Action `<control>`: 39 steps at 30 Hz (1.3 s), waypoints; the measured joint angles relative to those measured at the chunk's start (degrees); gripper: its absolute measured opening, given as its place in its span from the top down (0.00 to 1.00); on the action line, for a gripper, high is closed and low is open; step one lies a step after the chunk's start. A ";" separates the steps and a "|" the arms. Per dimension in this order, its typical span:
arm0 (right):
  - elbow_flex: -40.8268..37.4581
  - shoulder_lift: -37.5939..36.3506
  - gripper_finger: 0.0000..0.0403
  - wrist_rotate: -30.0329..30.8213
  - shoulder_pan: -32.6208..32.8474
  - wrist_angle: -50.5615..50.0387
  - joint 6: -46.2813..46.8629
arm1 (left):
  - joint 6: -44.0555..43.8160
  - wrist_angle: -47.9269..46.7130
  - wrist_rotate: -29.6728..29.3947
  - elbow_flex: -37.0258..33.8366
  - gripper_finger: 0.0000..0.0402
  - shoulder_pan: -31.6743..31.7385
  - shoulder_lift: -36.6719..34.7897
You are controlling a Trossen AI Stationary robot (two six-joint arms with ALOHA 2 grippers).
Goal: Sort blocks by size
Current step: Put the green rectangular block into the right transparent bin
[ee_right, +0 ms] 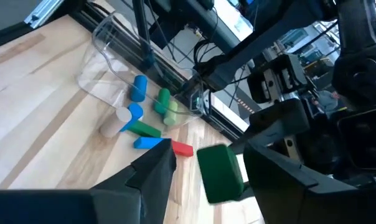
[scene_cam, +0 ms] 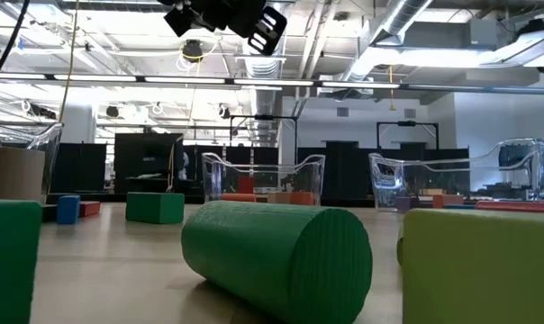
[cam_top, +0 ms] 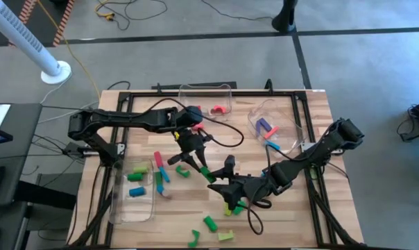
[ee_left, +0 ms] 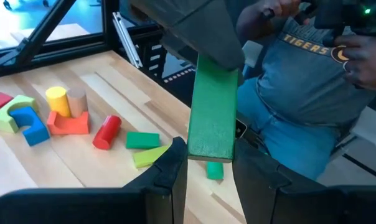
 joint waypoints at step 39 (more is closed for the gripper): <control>0.00 -0.19 0.77 6.07 3.24 -11.37 9.35 | 3.35 -10.09 -12.44 0.04 0.52 0.81 -7.59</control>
